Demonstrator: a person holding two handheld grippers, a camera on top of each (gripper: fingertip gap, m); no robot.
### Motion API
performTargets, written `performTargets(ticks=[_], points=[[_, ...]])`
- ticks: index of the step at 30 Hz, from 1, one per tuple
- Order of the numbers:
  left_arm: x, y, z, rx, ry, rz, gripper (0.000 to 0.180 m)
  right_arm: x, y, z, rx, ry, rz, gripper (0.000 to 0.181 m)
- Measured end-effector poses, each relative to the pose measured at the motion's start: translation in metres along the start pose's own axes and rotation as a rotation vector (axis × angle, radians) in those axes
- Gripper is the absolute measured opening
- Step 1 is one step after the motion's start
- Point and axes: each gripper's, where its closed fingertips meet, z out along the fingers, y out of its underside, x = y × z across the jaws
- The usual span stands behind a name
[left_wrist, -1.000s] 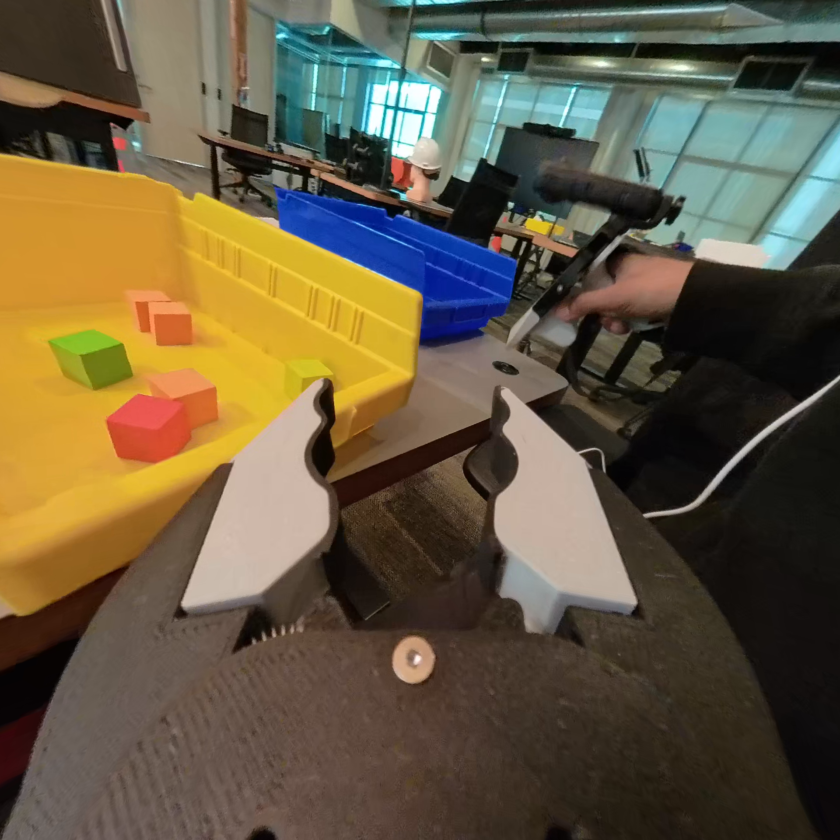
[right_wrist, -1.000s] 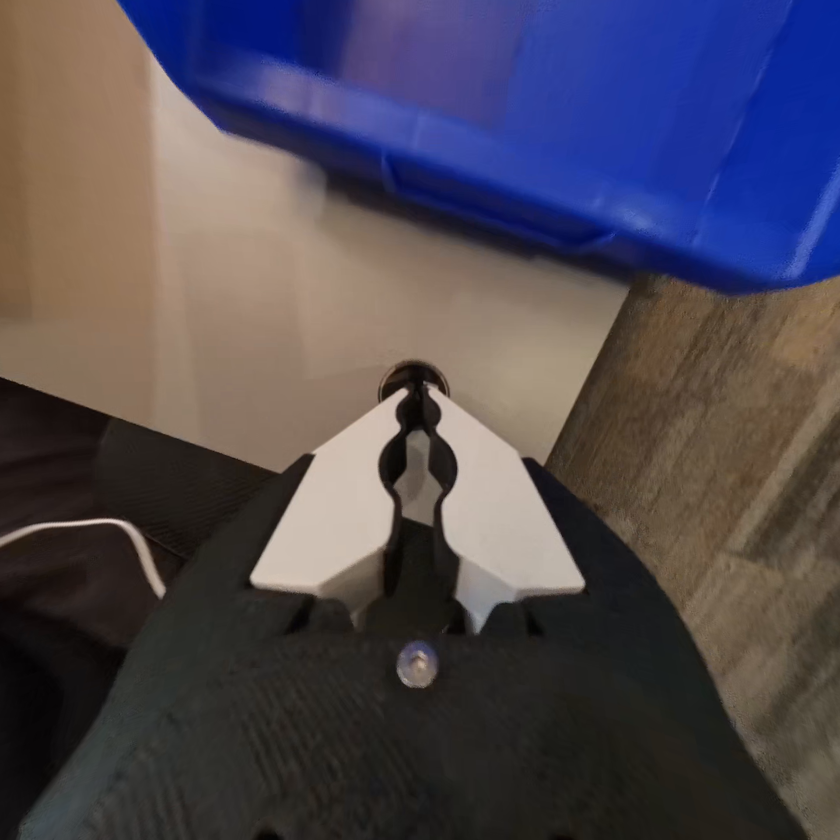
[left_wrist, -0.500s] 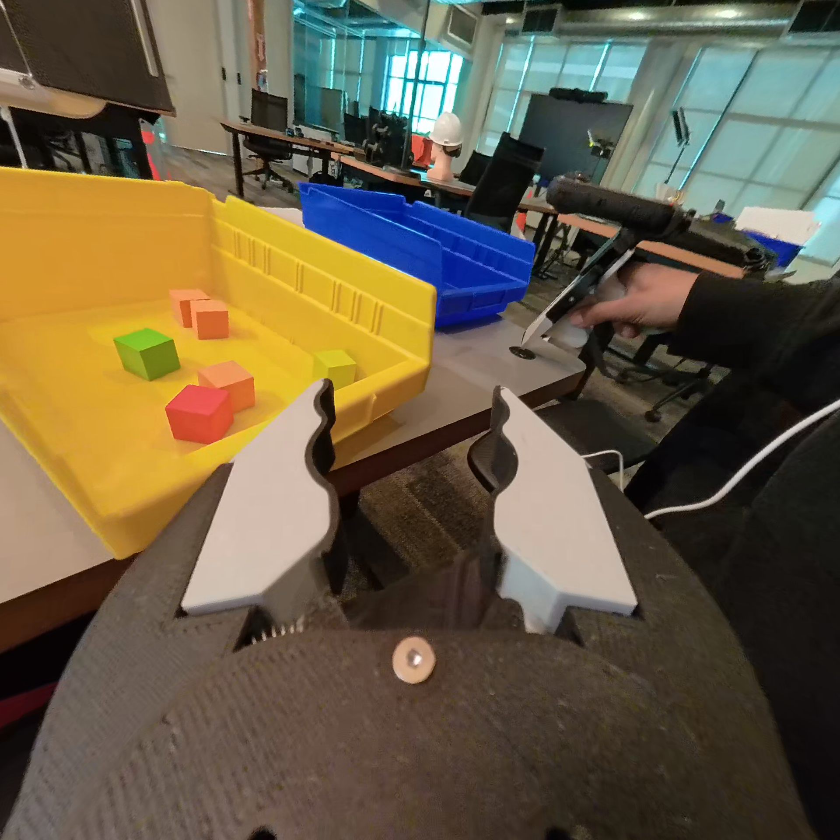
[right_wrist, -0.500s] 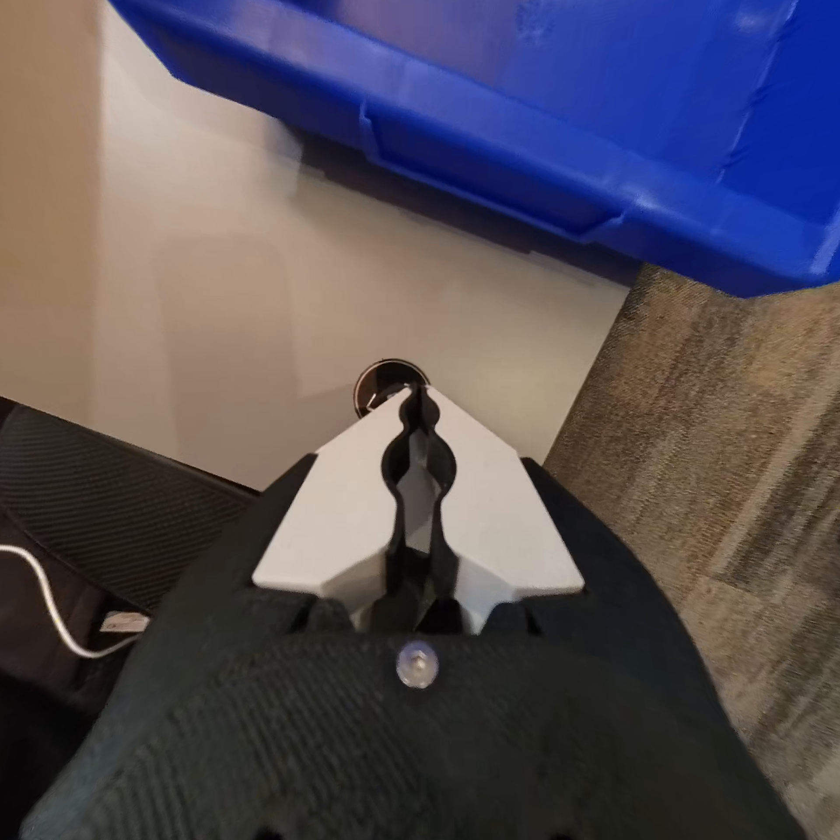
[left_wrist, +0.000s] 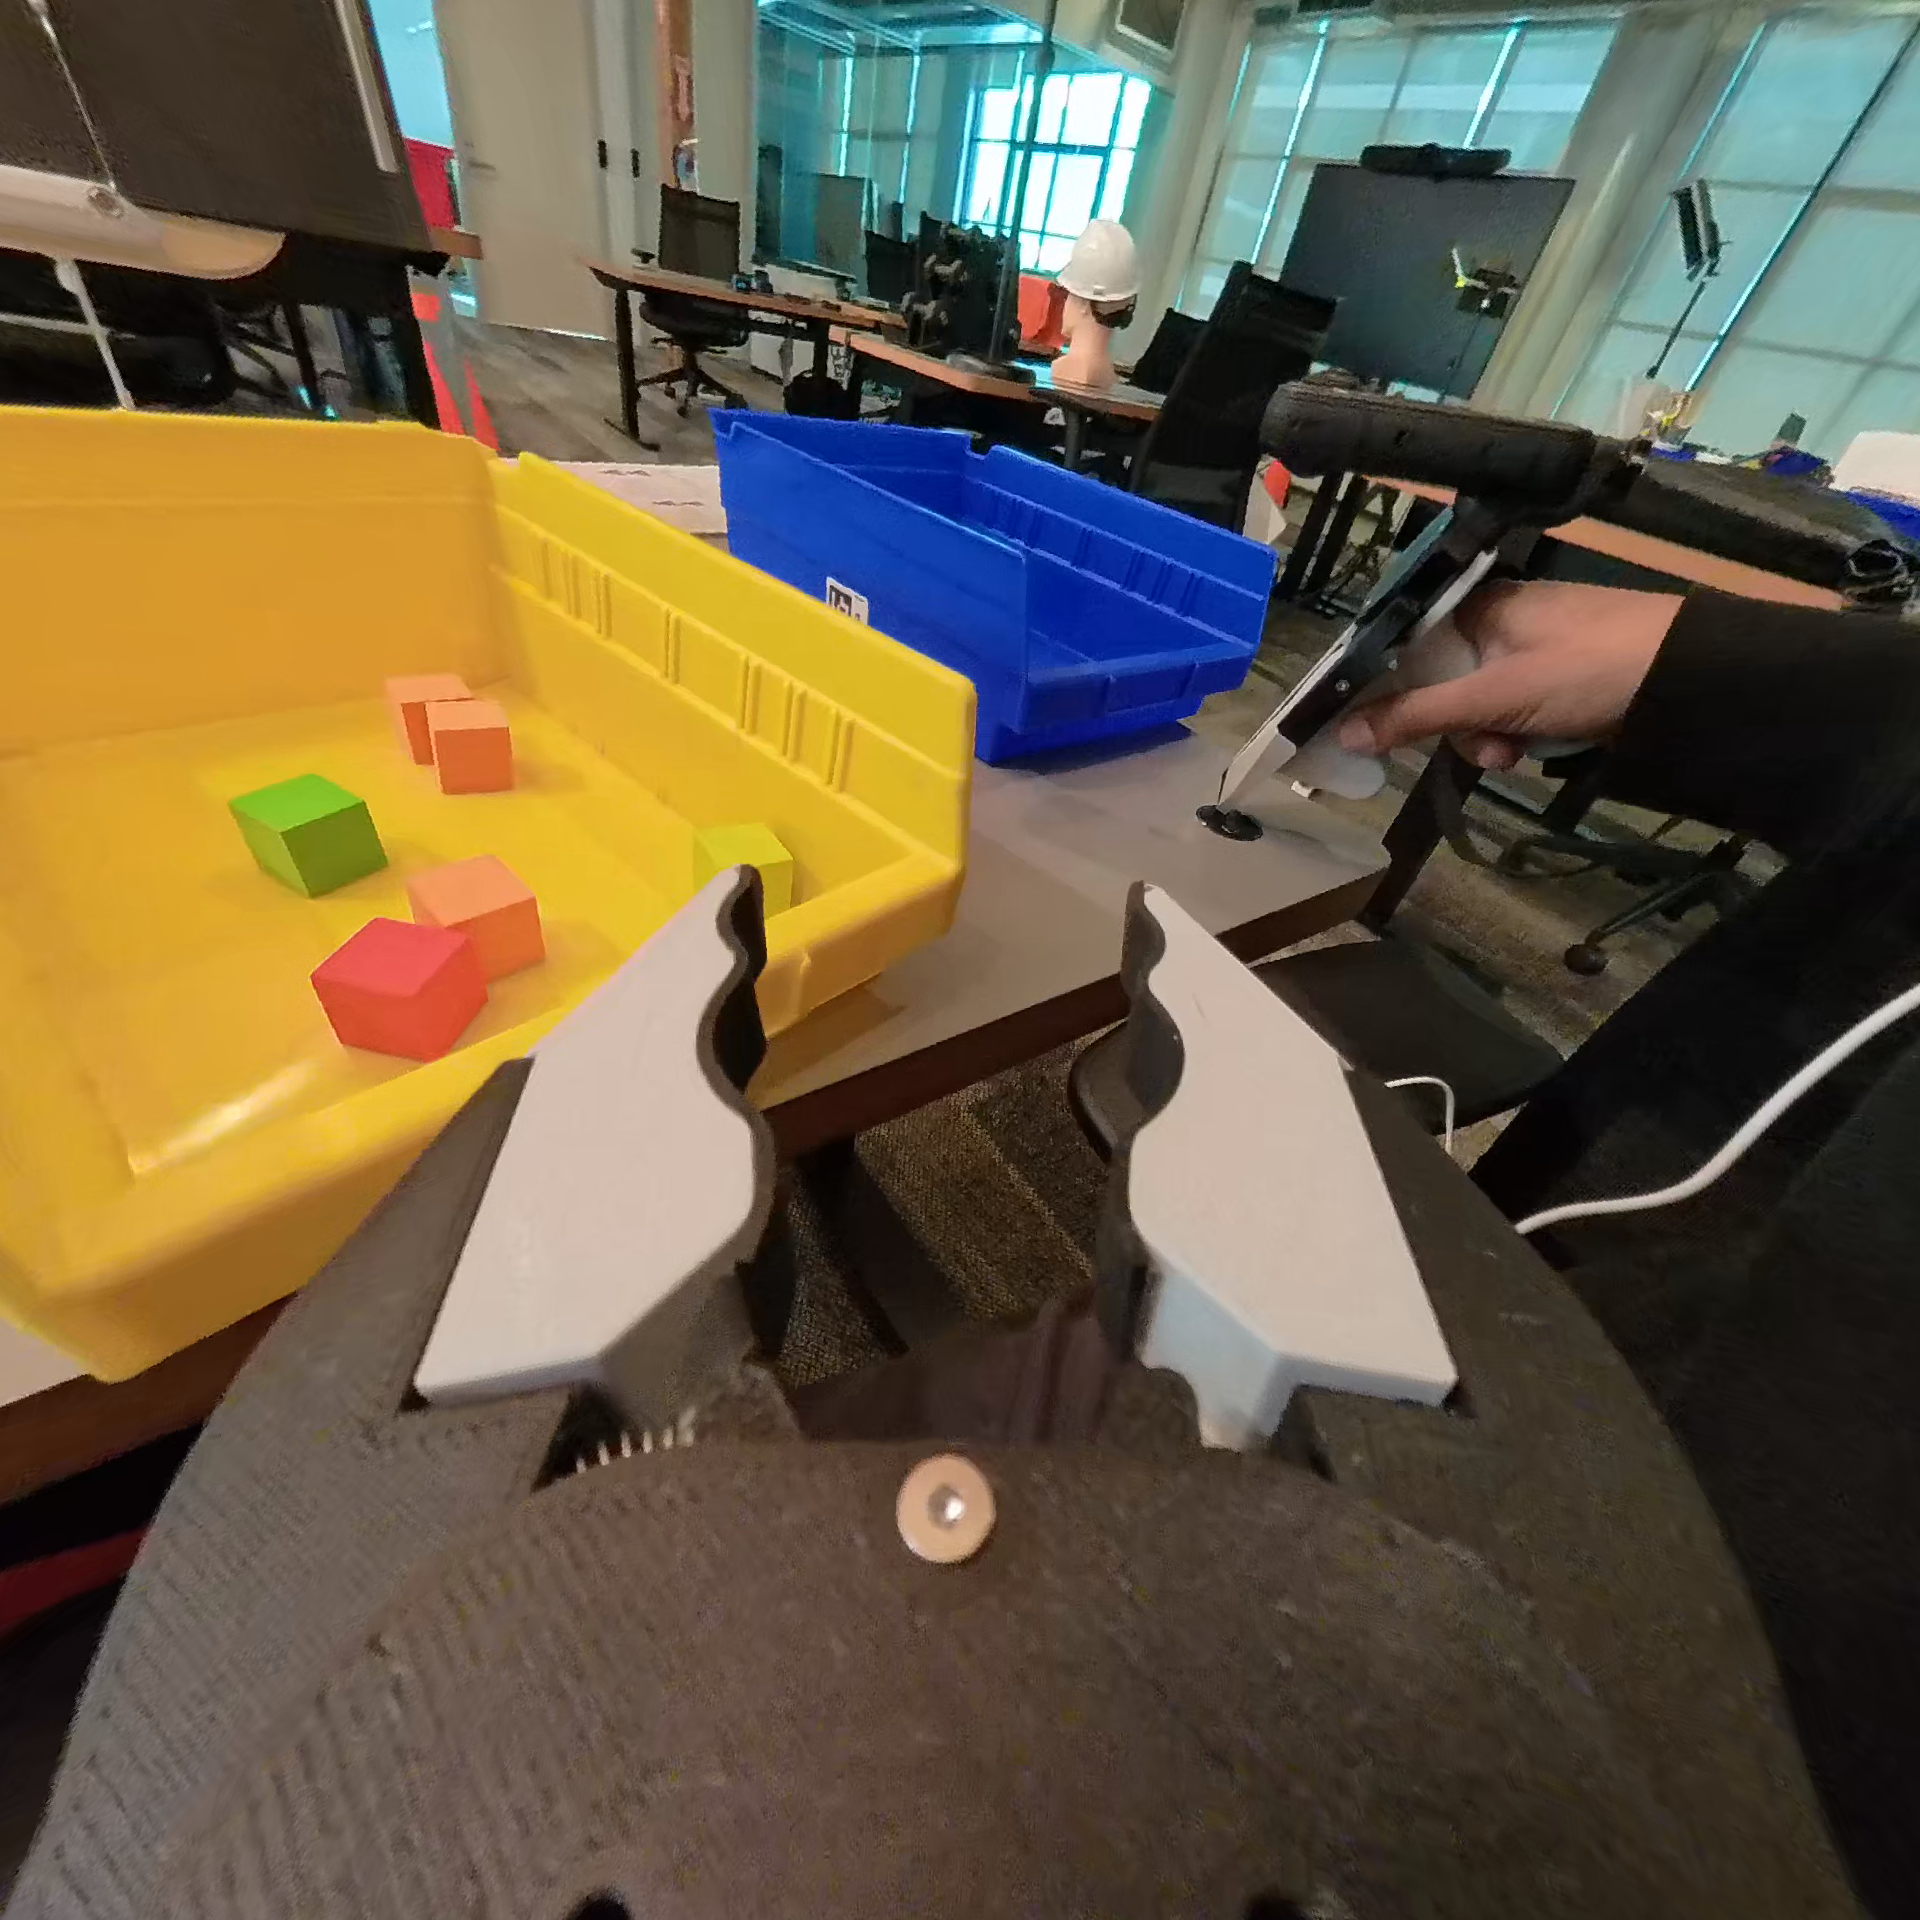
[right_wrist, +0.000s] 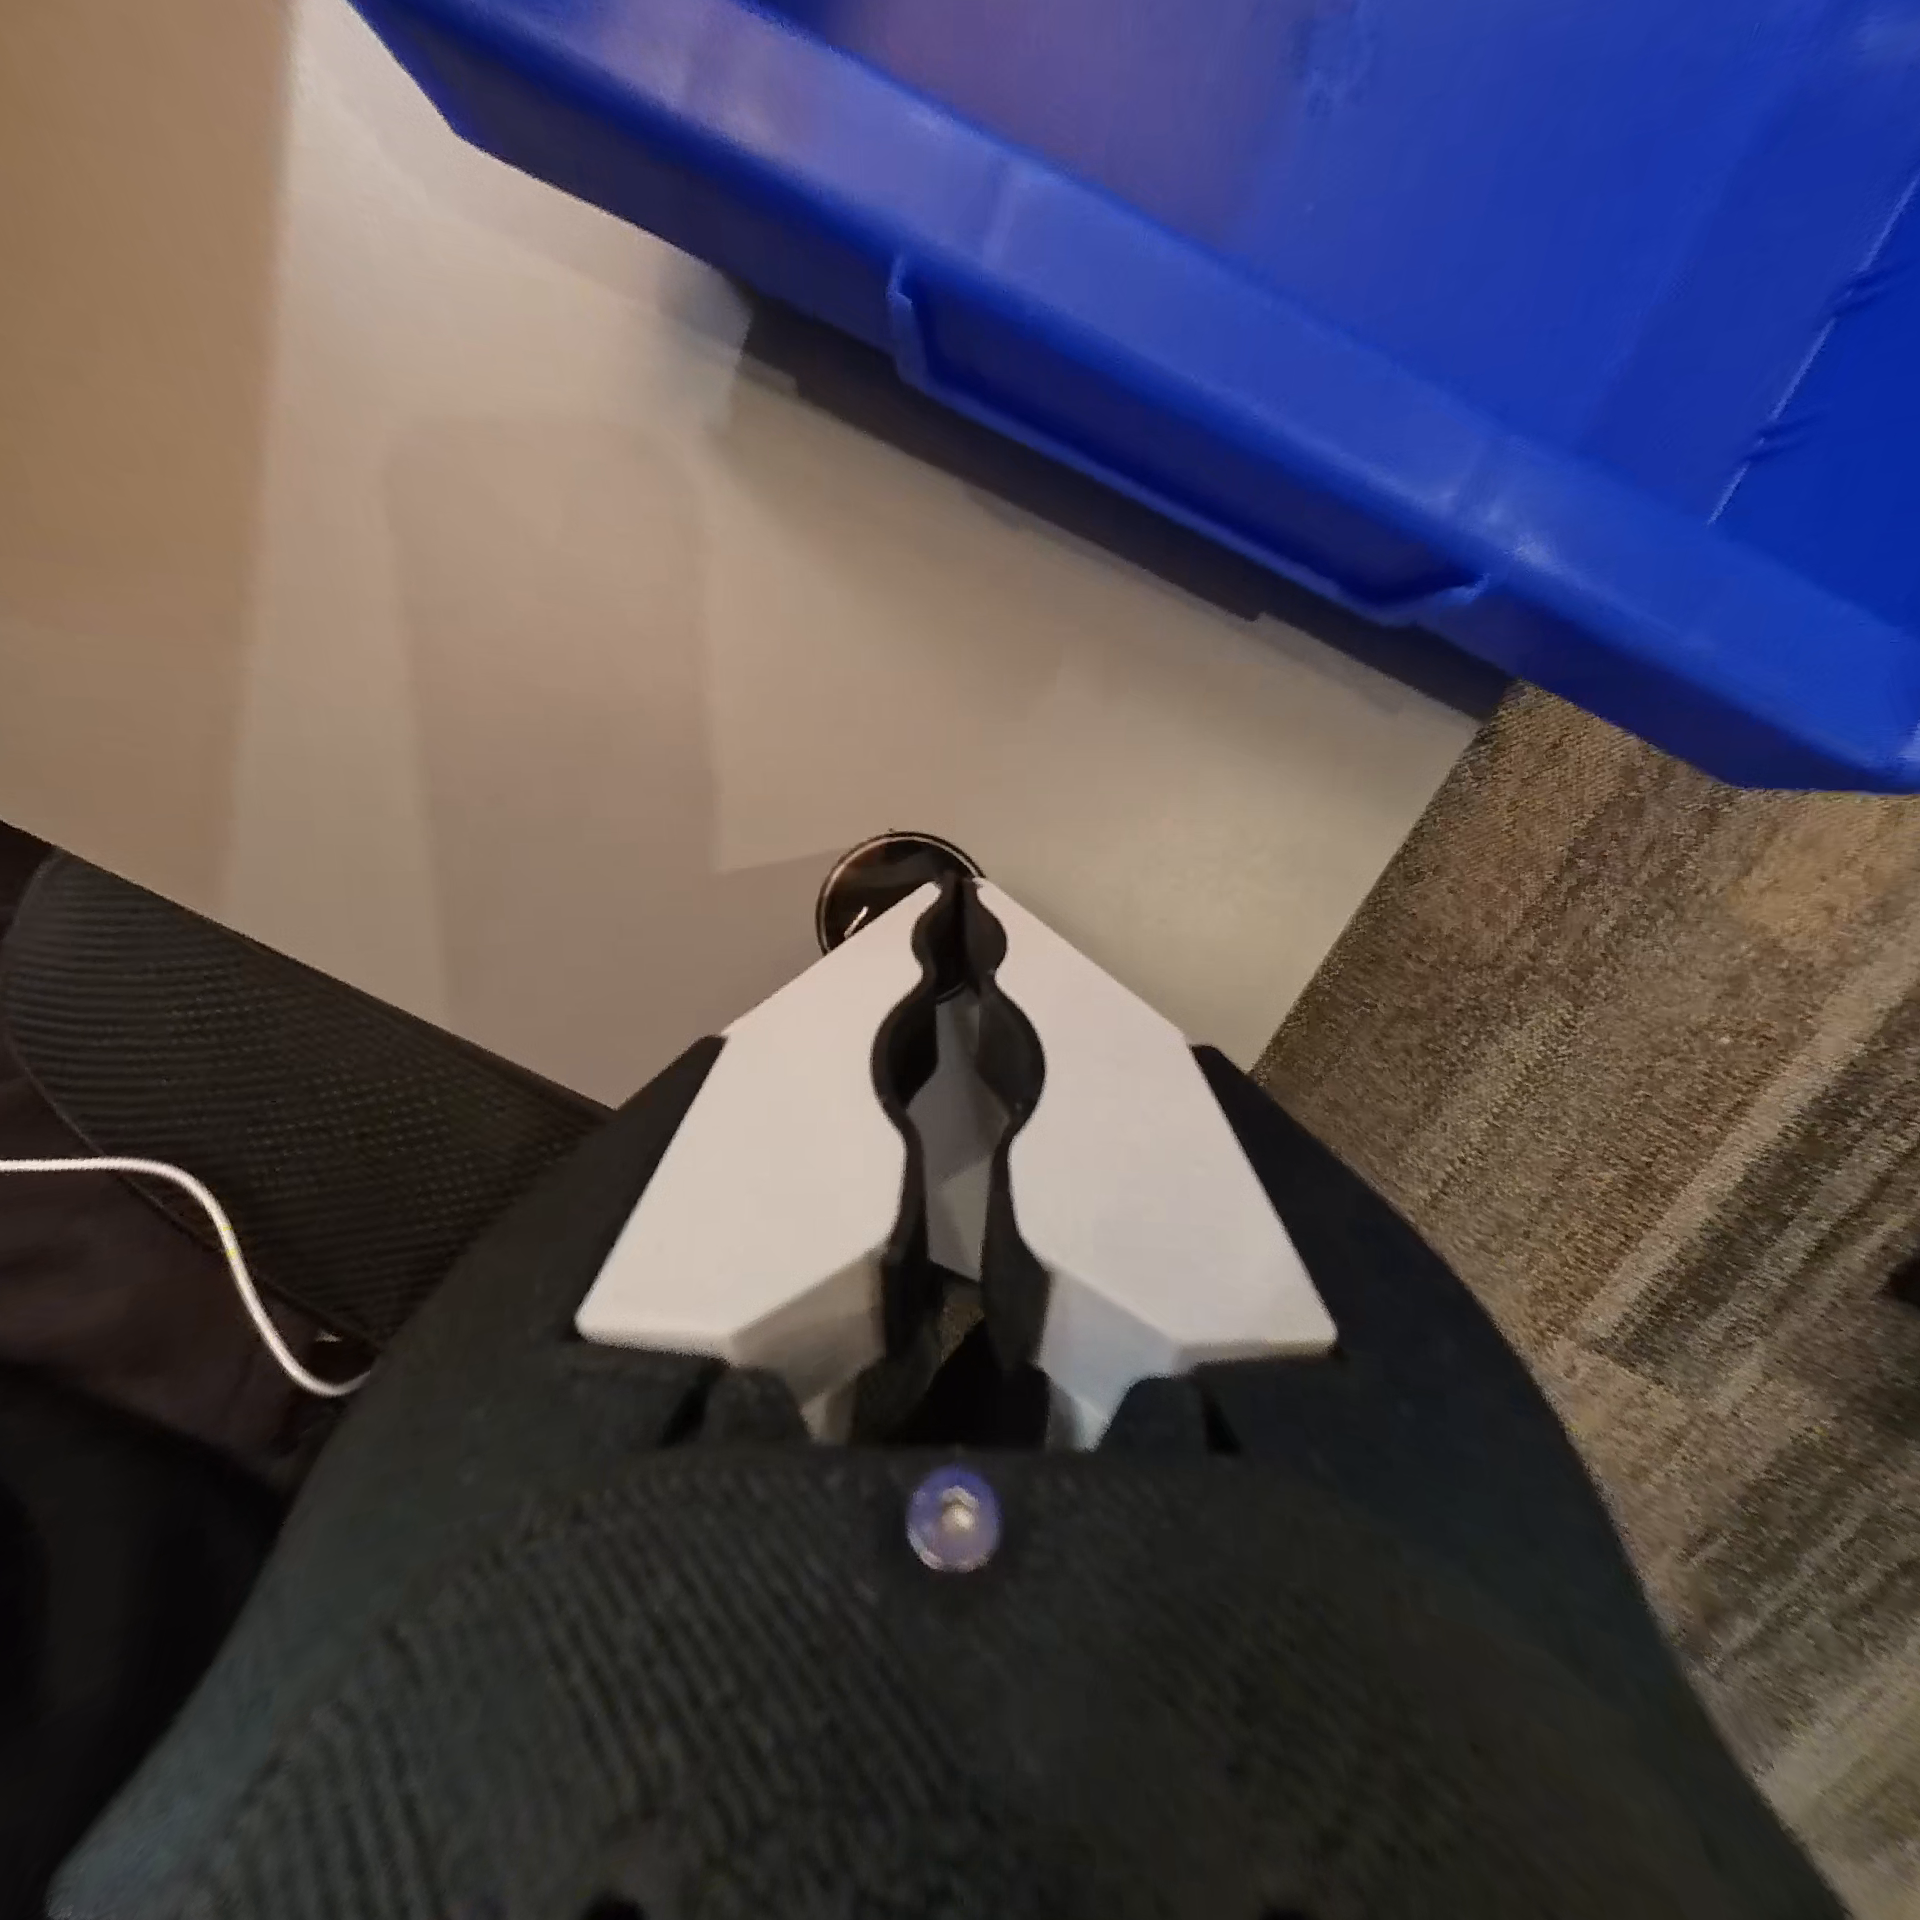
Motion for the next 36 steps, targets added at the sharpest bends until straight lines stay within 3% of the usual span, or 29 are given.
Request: performTargets(ticks=[15, 16, 19, 26, 30, 36], points=[[0.015, -0.007, -0.003, 0.011, -0.064, 0.057, 0.066, 0.0, 0.001, 0.009, 0.085, -0.023, -0.034, 0.0], [0.015, -0.007, -0.004, 0.01, -0.072, 0.06, 0.066, -0.002, 0.0, 0.009, 0.105, -0.043, -0.02, 0.009], [0.012, -0.006, -0.007, 0.005, -0.092, 0.058, 0.066, -0.014, -0.015, -0.002, 0.239, -0.156, 0.044, 0.014], [0.004, 0.006, 0.005, -0.043, -0.108, 0.05, 0.066, -0.016, -0.099, -0.097, 0.817, -0.184, 0.016, 0.012], [-0.014, 0.015, 0.018, -0.079, -0.163, 0.045, 0.066, -0.022, -0.136, -0.105, 0.855, -0.154, -0.092, 0.009], [-0.028, -0.002, 0.03, -0.017, -0.236, 0.04, 0.067, -0.021, -0.162, -0.092, 0.806, -0.223, -0.115, 0.012]])
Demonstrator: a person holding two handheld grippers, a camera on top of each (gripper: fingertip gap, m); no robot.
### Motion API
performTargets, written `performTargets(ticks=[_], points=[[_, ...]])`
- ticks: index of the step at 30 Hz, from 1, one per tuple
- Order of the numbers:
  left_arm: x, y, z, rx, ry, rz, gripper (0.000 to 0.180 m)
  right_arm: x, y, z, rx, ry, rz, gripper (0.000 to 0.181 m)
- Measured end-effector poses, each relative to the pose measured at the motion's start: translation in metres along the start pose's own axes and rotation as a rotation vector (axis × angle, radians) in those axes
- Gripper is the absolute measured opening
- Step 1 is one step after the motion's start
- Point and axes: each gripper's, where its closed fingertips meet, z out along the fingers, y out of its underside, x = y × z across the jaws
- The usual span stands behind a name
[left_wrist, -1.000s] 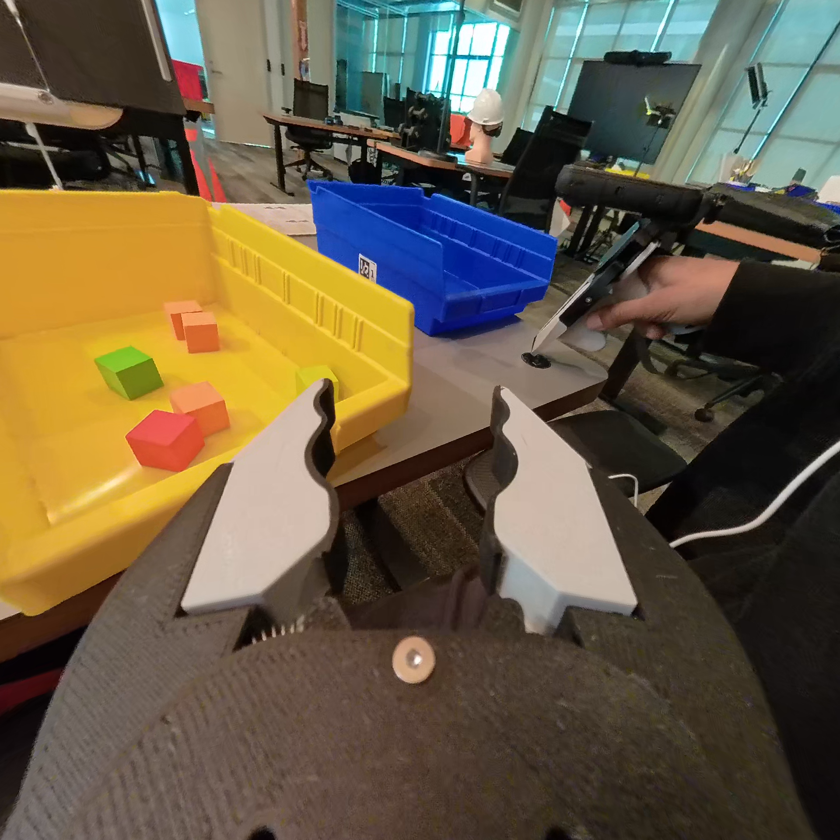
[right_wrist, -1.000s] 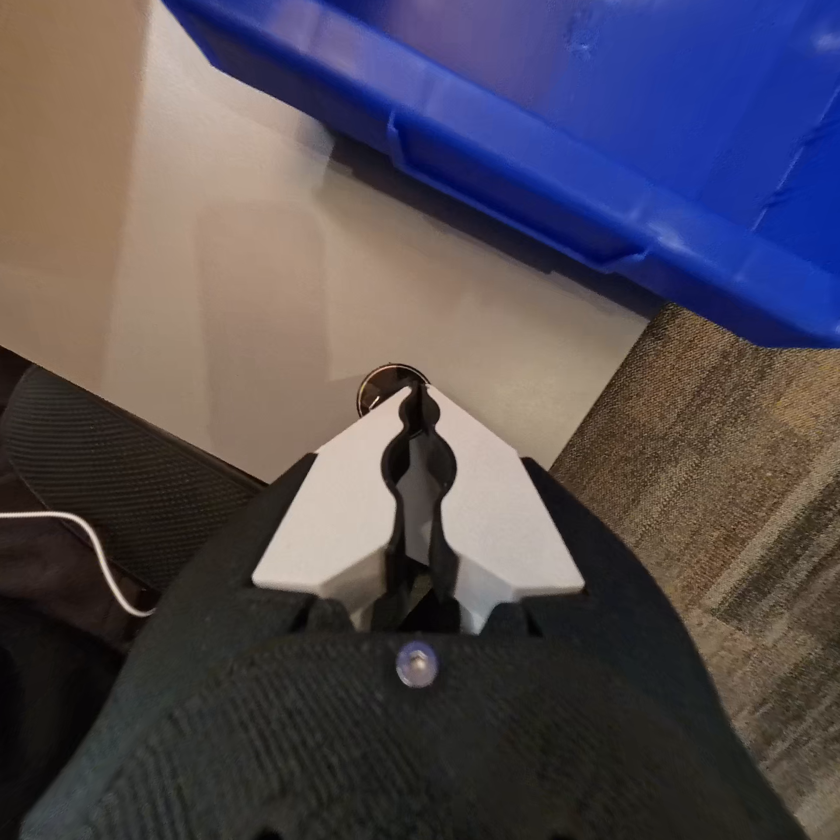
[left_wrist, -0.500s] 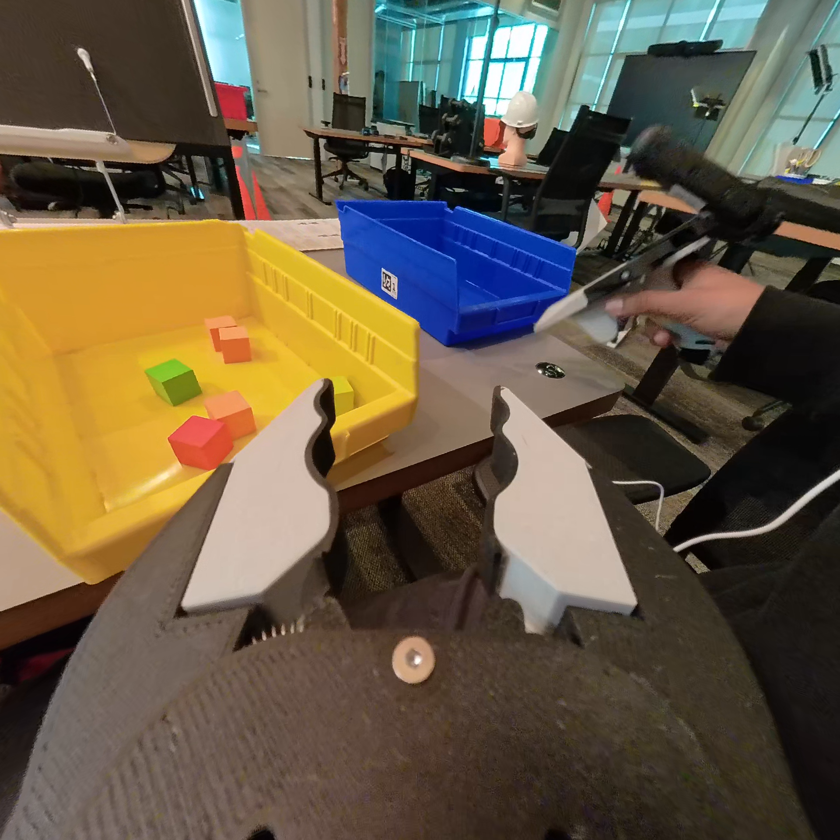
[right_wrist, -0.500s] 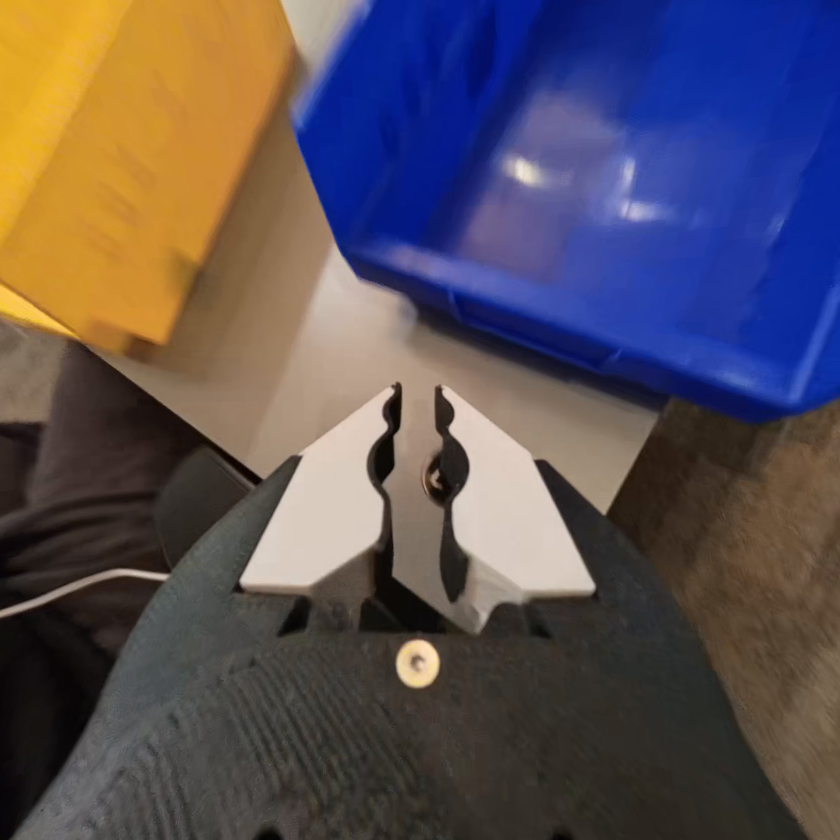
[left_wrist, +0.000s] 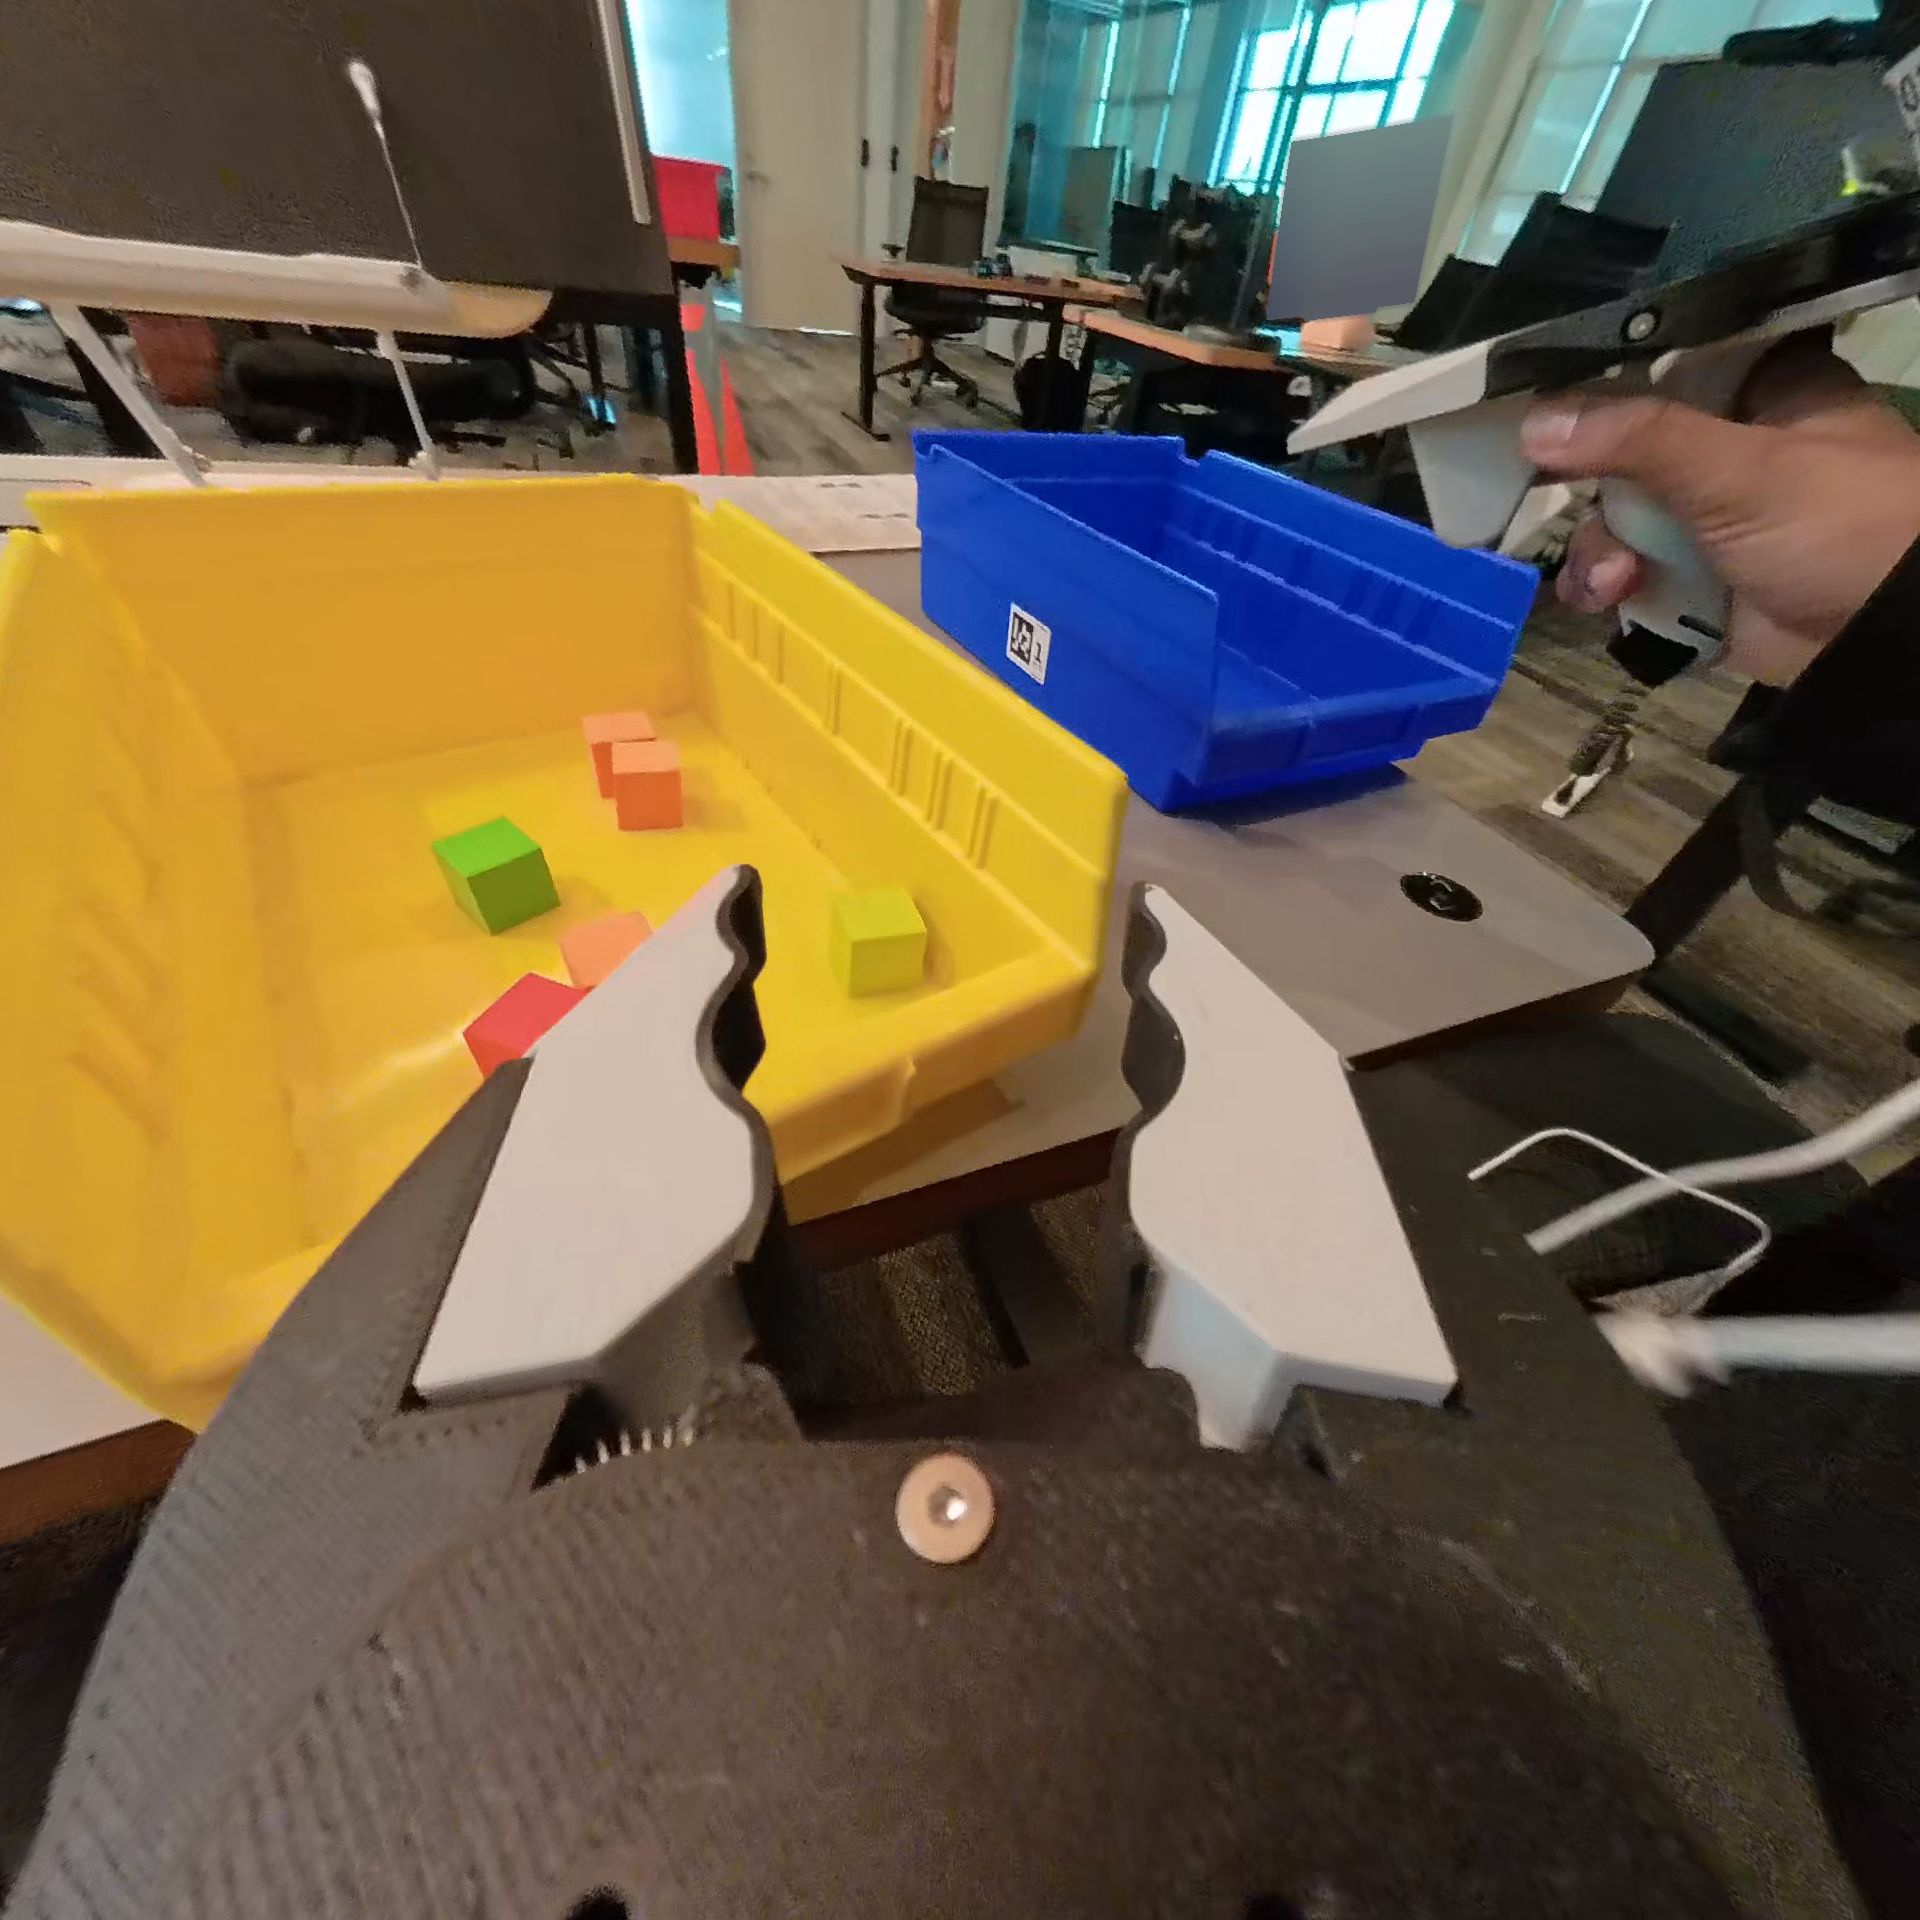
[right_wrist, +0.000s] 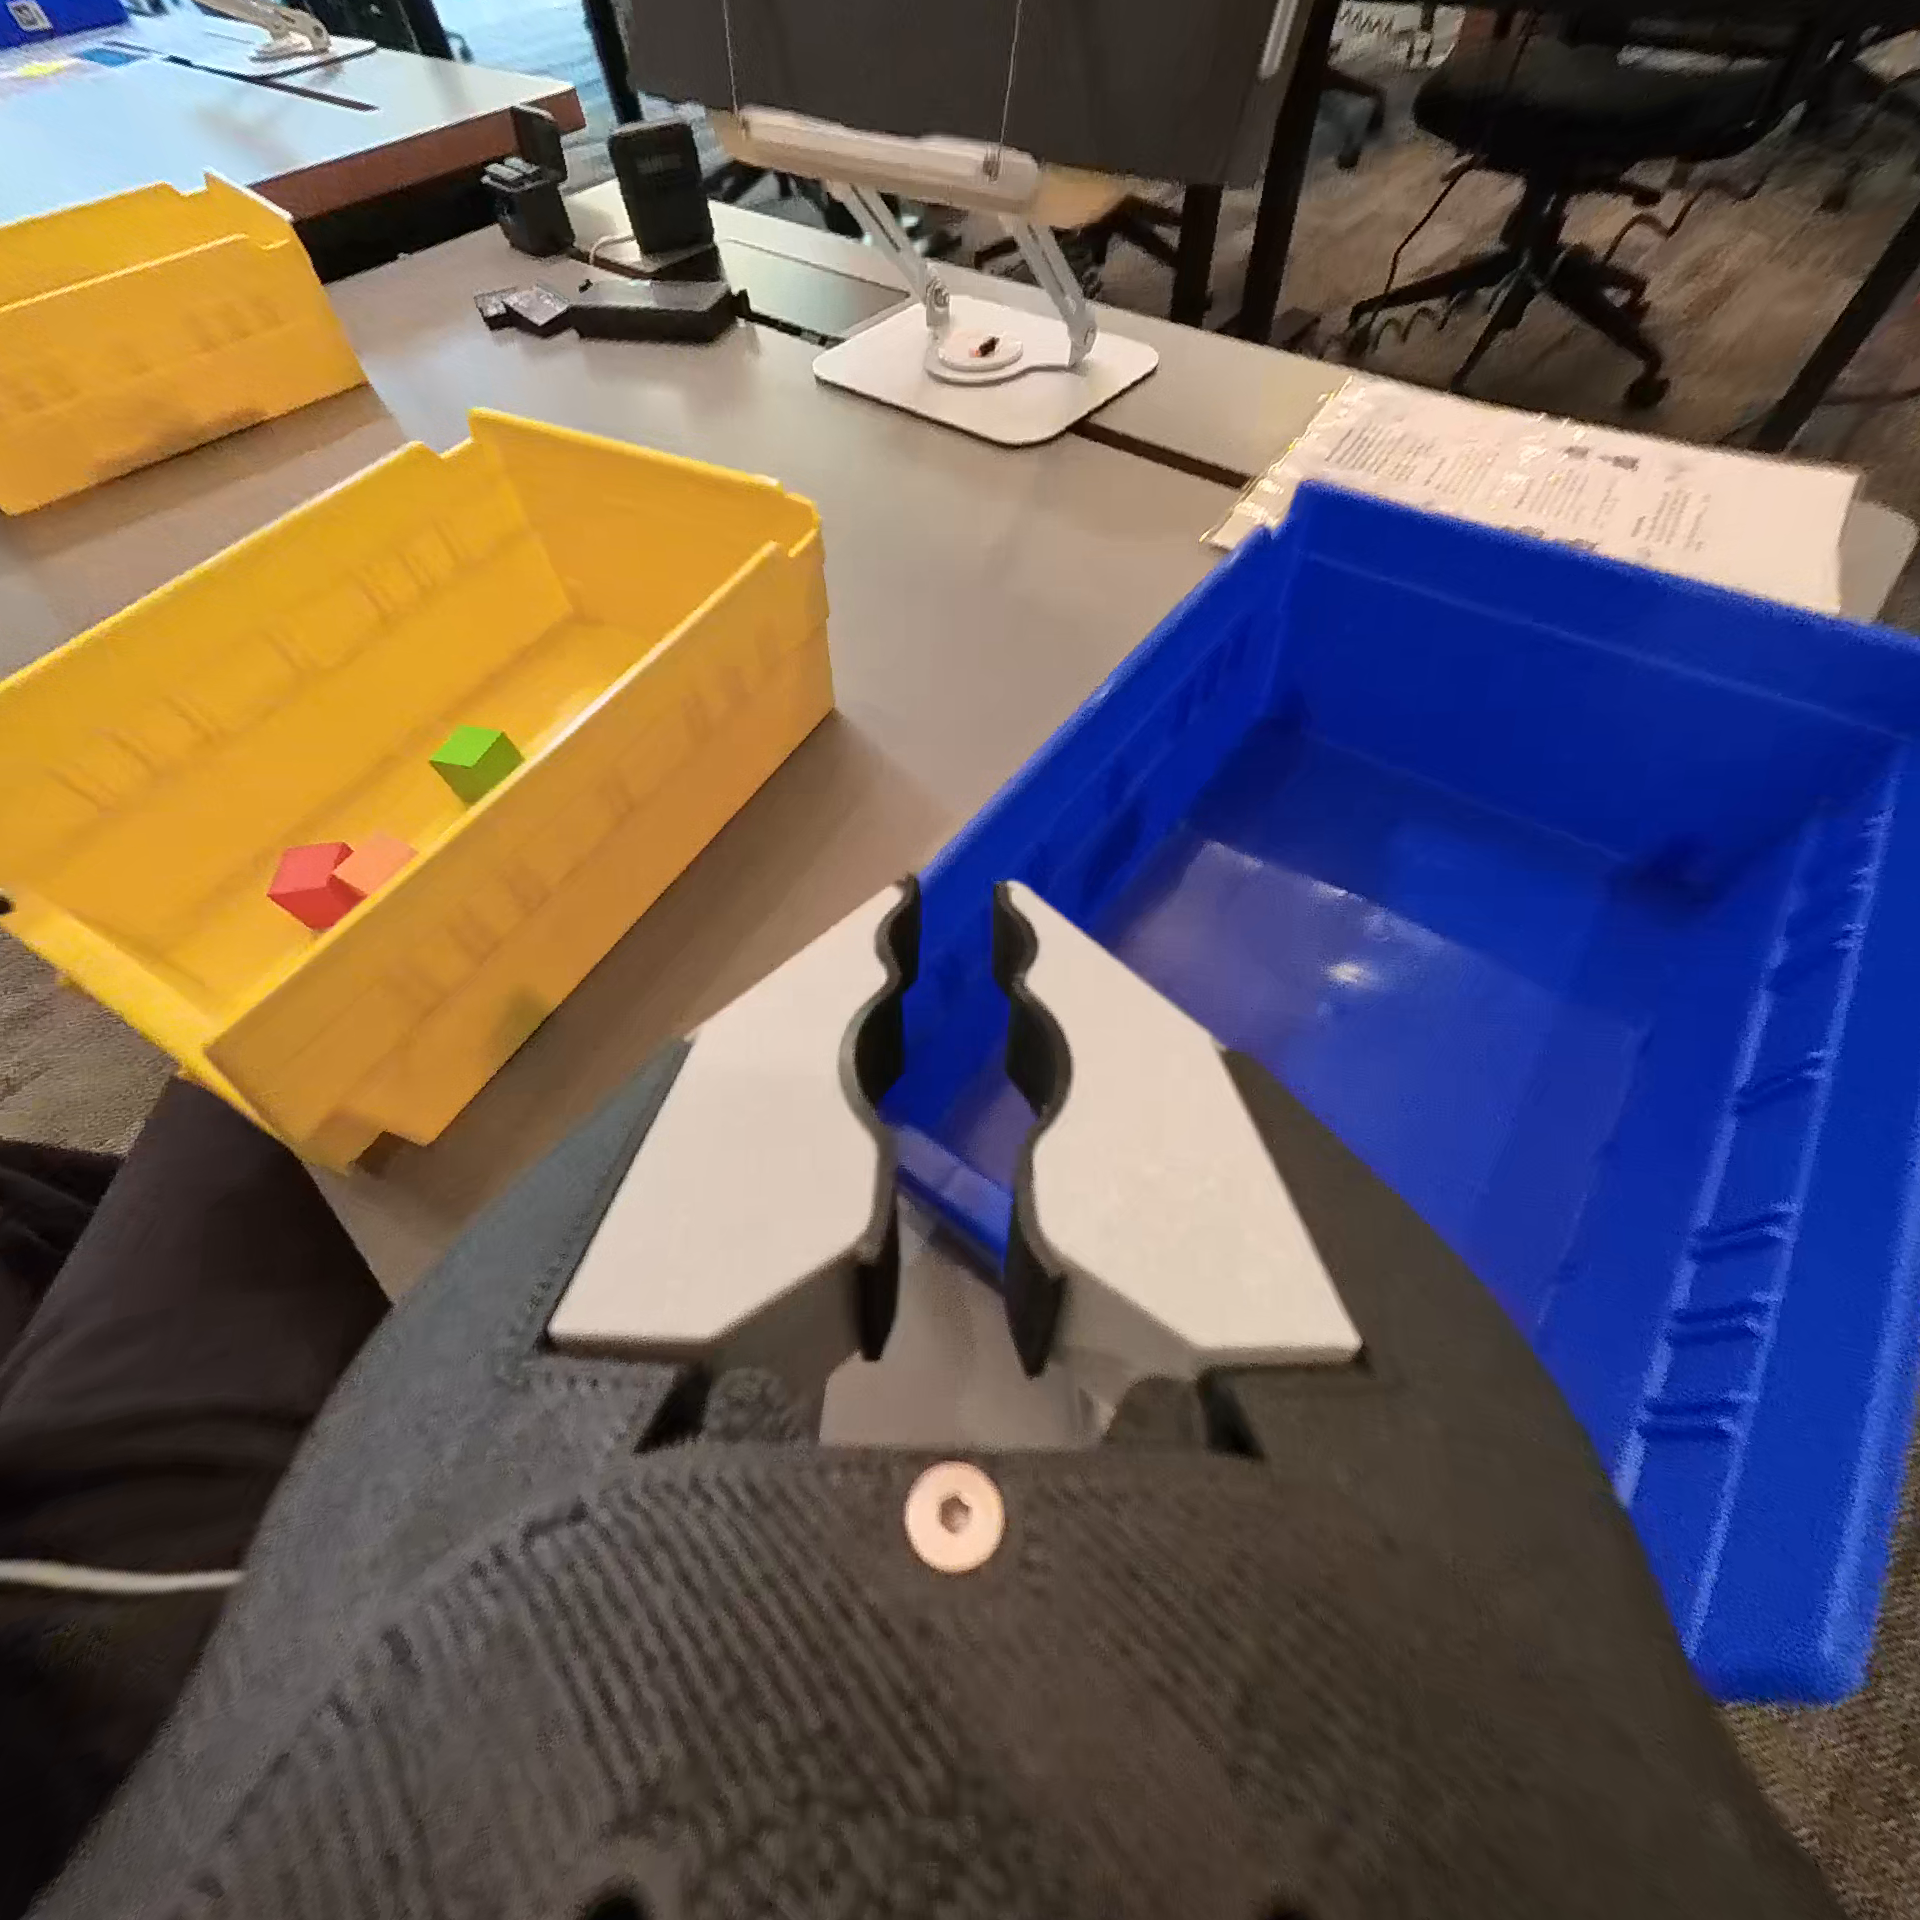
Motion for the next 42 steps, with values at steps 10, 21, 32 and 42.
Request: performTargets(ticks=[10, 21, 32, 42], points=[[0.027, 0.002, -0.019, 0.012, 0.033, 0.031, 0.066, -0.009, 0.126, -0.05, -0.425, -0.024, 0.166, 0.0], [0.03, -0.008, -0.051, 0.066, -0.023, 0.063, 0.066, -0.004, 0.184, -0.057, -0.654, 0.054, 0.151, 0.0], [0.027, -0.002, -0.044, 0.05, -0.015, 0.04, 0.066, 0.007, 0.19, -0.056, -0.678, 0.102, 0.113, 0.0], [0.031, 0.0, -0.038, 0.038, -0.006, 0.042, 0.066, 0.008, 0.19, -0.055, -0.764, 0.169, -0.006, 0.0]])
